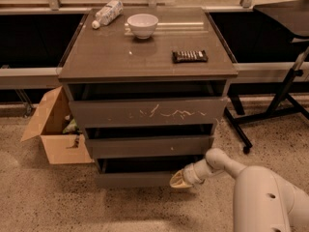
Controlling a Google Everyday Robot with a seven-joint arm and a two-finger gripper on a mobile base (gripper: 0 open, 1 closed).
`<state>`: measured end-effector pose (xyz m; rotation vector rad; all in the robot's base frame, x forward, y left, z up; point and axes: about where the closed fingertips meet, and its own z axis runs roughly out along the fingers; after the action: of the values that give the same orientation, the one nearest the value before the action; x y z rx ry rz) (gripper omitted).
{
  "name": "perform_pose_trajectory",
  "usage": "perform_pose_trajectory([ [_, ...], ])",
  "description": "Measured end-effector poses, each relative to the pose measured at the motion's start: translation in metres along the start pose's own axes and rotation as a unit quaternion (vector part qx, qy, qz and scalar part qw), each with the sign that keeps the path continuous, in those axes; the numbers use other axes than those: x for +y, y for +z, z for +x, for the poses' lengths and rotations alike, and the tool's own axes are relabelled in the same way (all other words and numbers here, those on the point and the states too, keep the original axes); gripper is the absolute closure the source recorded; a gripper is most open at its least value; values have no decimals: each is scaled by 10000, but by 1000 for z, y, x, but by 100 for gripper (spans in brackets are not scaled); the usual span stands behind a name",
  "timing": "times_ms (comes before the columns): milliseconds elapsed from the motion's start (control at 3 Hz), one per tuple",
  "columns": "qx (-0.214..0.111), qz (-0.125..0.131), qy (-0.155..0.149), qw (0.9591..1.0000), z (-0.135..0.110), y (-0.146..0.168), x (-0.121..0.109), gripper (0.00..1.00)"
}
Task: Open bottom drawer
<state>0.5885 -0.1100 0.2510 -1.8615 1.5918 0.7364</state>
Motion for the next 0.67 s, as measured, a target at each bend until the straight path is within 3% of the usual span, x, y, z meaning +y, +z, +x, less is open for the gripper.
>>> perform_pose_trajectory([
  [667, 218, 465, 56, 9987, 29, -13, -20, 39],
])
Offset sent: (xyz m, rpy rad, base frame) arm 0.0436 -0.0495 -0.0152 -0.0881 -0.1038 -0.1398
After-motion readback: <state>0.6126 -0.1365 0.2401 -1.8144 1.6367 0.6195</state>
